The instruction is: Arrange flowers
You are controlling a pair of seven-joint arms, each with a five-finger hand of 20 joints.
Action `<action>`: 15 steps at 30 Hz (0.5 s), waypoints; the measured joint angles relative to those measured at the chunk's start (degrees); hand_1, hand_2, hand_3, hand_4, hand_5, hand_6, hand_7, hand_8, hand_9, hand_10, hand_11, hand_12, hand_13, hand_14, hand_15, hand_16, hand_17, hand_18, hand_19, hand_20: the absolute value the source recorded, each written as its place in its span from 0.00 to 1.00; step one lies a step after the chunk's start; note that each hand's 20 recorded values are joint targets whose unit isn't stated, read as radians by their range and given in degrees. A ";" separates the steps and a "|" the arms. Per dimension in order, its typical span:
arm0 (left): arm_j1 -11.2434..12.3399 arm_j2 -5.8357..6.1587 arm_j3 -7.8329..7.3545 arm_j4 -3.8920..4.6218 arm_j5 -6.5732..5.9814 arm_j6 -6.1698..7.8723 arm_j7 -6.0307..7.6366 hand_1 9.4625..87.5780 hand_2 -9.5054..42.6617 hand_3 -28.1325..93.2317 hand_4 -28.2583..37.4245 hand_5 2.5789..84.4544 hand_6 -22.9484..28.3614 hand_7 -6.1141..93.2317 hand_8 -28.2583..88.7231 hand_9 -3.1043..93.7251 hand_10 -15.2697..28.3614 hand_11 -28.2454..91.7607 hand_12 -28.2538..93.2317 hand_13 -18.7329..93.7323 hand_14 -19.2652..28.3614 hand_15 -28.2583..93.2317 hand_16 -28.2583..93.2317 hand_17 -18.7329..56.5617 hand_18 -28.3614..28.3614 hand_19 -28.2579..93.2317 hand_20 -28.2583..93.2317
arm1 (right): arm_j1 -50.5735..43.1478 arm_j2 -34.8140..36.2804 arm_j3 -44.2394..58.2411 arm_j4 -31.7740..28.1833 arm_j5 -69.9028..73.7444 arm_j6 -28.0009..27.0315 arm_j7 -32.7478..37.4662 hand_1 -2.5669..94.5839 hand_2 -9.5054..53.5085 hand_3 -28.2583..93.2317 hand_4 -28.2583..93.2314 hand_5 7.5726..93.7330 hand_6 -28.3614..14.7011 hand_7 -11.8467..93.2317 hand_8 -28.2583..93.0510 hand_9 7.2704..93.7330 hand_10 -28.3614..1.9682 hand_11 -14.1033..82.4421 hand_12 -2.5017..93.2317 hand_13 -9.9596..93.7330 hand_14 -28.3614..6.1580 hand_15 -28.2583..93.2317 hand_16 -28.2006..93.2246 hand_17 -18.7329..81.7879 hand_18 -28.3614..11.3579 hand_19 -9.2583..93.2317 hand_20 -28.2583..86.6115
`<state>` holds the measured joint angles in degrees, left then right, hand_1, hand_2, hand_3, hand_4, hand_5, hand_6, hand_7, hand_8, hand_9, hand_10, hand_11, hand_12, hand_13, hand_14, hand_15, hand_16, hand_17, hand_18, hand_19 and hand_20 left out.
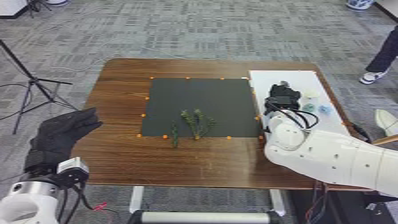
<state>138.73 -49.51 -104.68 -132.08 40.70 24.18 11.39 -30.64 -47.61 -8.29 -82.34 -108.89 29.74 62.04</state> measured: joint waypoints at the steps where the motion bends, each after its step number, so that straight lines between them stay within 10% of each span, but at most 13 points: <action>1: 0.01 0.00 0.00 0.00 0.00 0.00 0.00 0.17 0.17 0.97 0.07 0.65 0.70 0.22 0.15 0.51 0.81 0.51 0.32 0.46 0.90 0.66 0.16 0.18 0.81 0.59 0.34 | 0.00 0.00 -0.08 0.01 -0.21 0.17 0.03 0.62 0.00 0.85 0.00 0.73 0.66 0.66 0.15 0.84 0.74 0.45 0.40 0.82 0.82 0.68 0.47 0.48 0.17 1.00 0.14; 15: 0.14 -0.18 -0.04 0.00 0.01 0.00 -0.18 0.17 0.17 0.97 0.07 0.65 0.70 0.21 0.15 0.51 0.81 0.51 0.32 0.46 0.90 0.66 0.16 0.18 0.82 0.59 0.34 | 0.01 0.47 -1.65 -1.09 -3.60 2.82 0.47 0.62 0.00 0.86 0.00 0.74 0.67 0.66 0.13 0.87 0.76 0.43 0.42 0.84 0.83 0.67 0.48 0.48 0.16 1.00 0.15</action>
<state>138.86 -49.69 -104.71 -132.09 40.71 24.18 11.21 -30.63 -47.13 -9.94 -83.43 -112.49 32.57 62.51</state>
